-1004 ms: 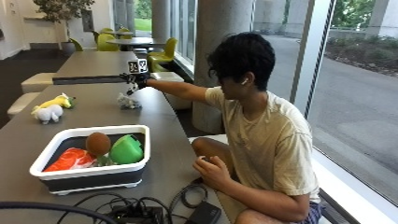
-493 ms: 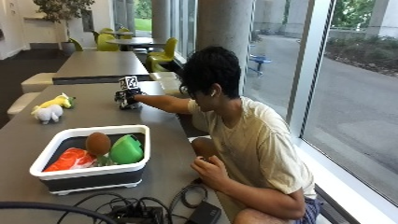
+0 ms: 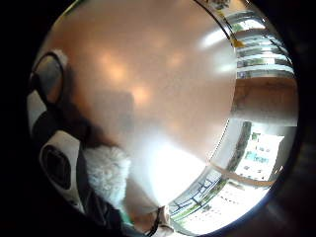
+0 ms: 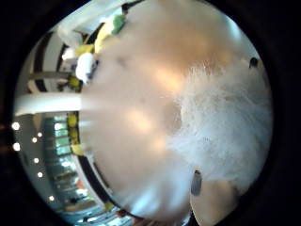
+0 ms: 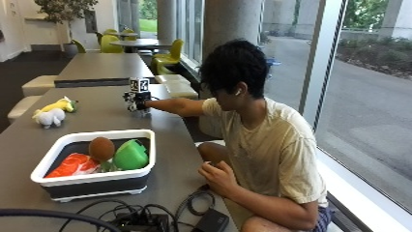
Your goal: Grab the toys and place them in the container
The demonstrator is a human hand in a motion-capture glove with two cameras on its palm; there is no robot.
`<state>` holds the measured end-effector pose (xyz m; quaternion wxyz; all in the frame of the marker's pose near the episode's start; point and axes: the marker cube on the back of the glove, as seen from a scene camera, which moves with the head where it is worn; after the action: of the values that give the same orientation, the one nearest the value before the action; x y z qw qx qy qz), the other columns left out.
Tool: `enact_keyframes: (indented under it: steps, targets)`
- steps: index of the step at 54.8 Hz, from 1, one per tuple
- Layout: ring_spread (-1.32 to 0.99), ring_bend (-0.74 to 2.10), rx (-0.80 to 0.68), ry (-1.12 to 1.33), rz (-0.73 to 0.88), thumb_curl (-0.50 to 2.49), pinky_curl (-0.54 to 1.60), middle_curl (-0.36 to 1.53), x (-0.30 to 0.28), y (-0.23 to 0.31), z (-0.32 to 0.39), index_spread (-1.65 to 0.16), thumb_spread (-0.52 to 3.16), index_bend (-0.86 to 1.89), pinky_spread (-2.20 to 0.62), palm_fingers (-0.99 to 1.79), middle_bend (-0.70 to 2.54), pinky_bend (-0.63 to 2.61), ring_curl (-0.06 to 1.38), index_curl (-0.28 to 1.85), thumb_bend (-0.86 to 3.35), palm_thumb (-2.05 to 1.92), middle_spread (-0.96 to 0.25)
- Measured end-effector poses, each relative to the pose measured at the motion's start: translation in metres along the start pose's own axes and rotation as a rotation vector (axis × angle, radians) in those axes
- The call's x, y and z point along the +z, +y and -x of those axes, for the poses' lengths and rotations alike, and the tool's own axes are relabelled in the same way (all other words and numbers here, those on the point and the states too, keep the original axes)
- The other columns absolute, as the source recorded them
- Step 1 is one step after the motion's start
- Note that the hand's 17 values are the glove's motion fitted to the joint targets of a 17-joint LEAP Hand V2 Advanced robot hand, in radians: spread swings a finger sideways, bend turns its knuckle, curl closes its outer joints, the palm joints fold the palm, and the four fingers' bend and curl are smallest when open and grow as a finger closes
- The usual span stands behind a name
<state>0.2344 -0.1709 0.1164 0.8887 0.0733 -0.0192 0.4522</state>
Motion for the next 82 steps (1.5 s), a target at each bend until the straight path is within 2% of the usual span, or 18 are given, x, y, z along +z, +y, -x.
enact_keyframes:
  steps: [3,8,15,21,24,29,36,40,45,49,53,55,69,76,82]
  targets:
    - [-0.35,1.31,-0.129,-0.091,-0.004,0.67,0.35,0.45,-0.015,0.014,0.019,-0.39,1.24,0.55,-0.38,1.3,0.97,1.26,0.64,0.14,0.17,0.65,-0.21]
    - [-0.35,1.35,-0.24,-0.183,-0.091,0.73,0.38,0.52,-0.058,0.041,0.052,-0.41,1.18,0.72,-0.39,1.26,1.1,1.25,0.65,0.19,0.16,0.66,-0.21]
    - [-0.35,1.38,-0.471,-0.166,-0.277,0.81,0.4,0.59,-0.133,0.081,0.103,-0.41,1.09,0.95,-0.4,1.21,1.2,1.24,0.66,0.27,0.15,0.65,-0.21]
    - [-0.35,1.42,-0.589,-0.13,-0.342,0.88,0.43,0.63,-0.181,0.133,0.15,-0.39,1.01,1.07,-0.4,1.16,1.25,1.24,0.66,0.34,0.14,0.65,-0.21]
    - [-0.35,1.43,-0.653,-0.161,-0.352,0.92,0.44,0.65,-0.196,0.14,0.161,-0.38,0.98,1.12,-0.4,1.15,1.26,1.24,0.66,0.38,0.13,0.64,-0.2]
    - [-0.34,1.45,-0.868,-0.245,-0.343,0.98,0.46,0.67,-0.214,0.154,0.182,-0.36,0.93,1.17,-0.41,1.13,1.29,1.25,0.66,0.43,0.13,0.64,-0.2]
    - [-0.34,1.47,-0.911,-0.358,-0.309,1.05,0.48,0.7,-0.25,0.255,0.258,-0.33,0.86,1.22,-0.41,1.11,1.31,1.25,0.66,0.49,0.12,0.62,-0.19]
    - [-0.34,1.49,-0.895,-0.23,-0.375,1.1,0.49,0.71,-0.266,0.274,0.267,-0.32,0.83,1.25,-0.41,1.11,1.31,1.25,0.66,0.53,0.12,0.6,-0.19]
    - [-0.33,1.49,-0.981,-0.33,-0.347,1.15,0.5,0.73,-0.278,0.313,0.3,-0.3,0.8,1.26,-0.41,1.1,1.32,1.25,0.66,0.58,0.12,0.59,-0.18]
    - [-0.33,1.5,-0.889,-0.175,-0.441,1.2,0.51,0.73,-0.296,0.331,0.307,-0.29,0.78,1.26,-0.41,1.09,1.32,1.25,0.66,0.61,0.11,0.57,-0.17]
    - [-0.33,1.51,-1.051,-0.316,-0.39,1.24,0.52,0.74,-0.301,0.364,0.344,-0.28,0.76,1.25,-0.41,1.09,1.32,1.24,0.66,0.64,0.12,0.57,-0.17]
    - [-0.33,1.51,-1.079,-0.349,-0.381,1.26,0.52,0.75,-0.304,0.376,0.356,-0.27,0.75,1.24,-0.41,1.09,1.33,1.24,0.66,0.66,0.12,0.56,-0.17]
    - [-0.32,1.52,-1.136,-0.298,-0.423,1.39,0.54,0.76,-0.308,0.405,0.394,-0.26,0.71,1.19,-0.41,1.08,1.32,1.24,0.64,0.76,0.12,0.54,-0.16]
    - [-0.32,1.52,-1.126,-0.318,-0.388,1.44,0.55,0.77,-0.297,0.406,0.401,-0.25,0.7,1.16,-0.41,1.08,1.31,1.23,0.64,0.81,0.12,0.53,-0.16]
    - [-0.32,1.52,-1.061,-0.326,-0.367,1.49,0.55,0.78,-0.288,0.401,0.399,-0.25,0.69,1.13,-0.41,1.07,1.3,1.23,0.64,0.86,0.12,0.52,-0.16]
